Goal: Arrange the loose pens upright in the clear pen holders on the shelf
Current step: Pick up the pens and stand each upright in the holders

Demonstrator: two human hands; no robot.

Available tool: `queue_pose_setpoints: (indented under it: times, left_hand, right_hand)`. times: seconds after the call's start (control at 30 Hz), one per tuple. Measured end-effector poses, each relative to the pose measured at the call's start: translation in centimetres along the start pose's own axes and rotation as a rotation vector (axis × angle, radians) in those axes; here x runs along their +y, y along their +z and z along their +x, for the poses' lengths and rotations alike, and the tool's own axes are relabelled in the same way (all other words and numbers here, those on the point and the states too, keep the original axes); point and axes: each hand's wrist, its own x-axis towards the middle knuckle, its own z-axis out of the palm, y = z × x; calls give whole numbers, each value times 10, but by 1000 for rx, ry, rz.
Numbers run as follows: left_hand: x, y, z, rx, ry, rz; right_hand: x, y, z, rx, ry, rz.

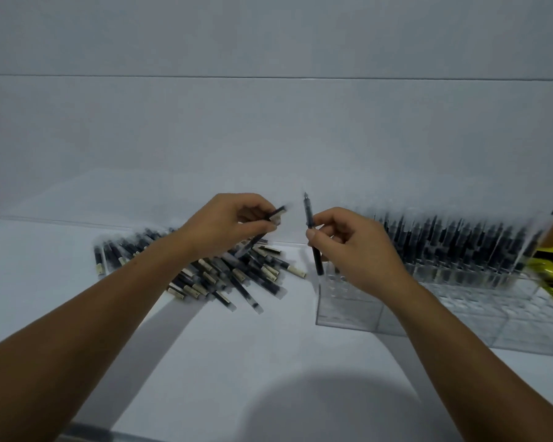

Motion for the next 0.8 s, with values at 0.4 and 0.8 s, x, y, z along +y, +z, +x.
queue_pose_setpoints:
  times: [0.4,0.8]
  left_hand:
    - [62,44,24,239,62,-582]
    - [107,116,52,220,34,-763]
  right_hand:
    - [33,-115,-11,135,0,-11]
    - [82,-136,-18,326,29,-104]
